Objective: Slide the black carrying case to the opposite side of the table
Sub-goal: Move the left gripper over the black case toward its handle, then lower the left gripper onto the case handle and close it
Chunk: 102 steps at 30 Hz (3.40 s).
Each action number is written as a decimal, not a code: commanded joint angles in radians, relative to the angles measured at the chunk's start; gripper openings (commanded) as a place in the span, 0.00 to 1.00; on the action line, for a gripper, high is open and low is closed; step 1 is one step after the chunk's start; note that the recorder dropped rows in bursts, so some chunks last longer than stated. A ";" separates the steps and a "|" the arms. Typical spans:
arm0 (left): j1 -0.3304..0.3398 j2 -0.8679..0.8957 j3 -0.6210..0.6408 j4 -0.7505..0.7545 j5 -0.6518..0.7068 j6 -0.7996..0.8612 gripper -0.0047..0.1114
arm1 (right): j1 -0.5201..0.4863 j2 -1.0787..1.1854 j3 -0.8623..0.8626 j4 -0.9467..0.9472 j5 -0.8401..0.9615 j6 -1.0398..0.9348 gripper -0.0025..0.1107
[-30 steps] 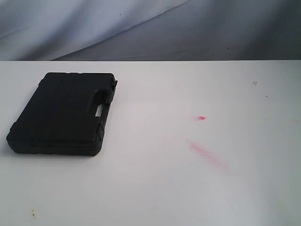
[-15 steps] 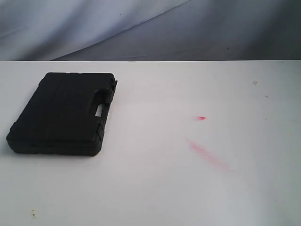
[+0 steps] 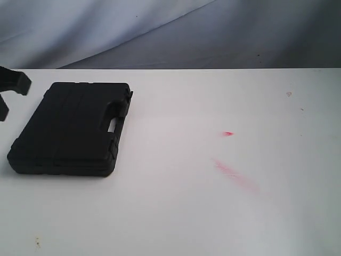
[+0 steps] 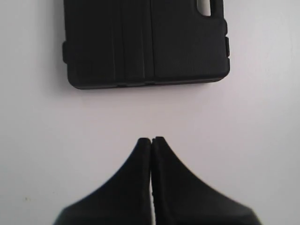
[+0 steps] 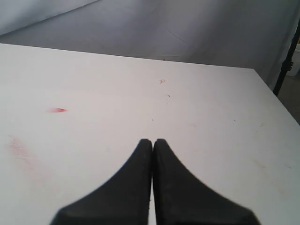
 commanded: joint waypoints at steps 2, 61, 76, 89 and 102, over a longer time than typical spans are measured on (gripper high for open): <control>-0.051 0.129 -0.005 0.013 -0.052 -0.075 0.04 | 0.001 0.001 0.002 0.003 -0.003 0.002 0.02; -0.132 0.910 -0.614 0.002 -0.235 -0.178 0.42 | 0.001 0.001 0.002 0.003 -0.003 0.002 0.02; -0.132 0.999 -0.666 0.024 -0.171 -0.240 0.42 | 0.001 0.001 0.002 0.003 -0.003 0.002 0.02; -0.132 1.002 -0.666 -0.012 -0.182 -0.286 0.22 | 0.001 0.001 0.002 0.003 -0.003 0.002 0.02; -0.132 1.002 -0.666 -0.083 -0.202 -0.292 0.04 | 0.001 0.001 0.002 0.003 -0.003 0.002 0.02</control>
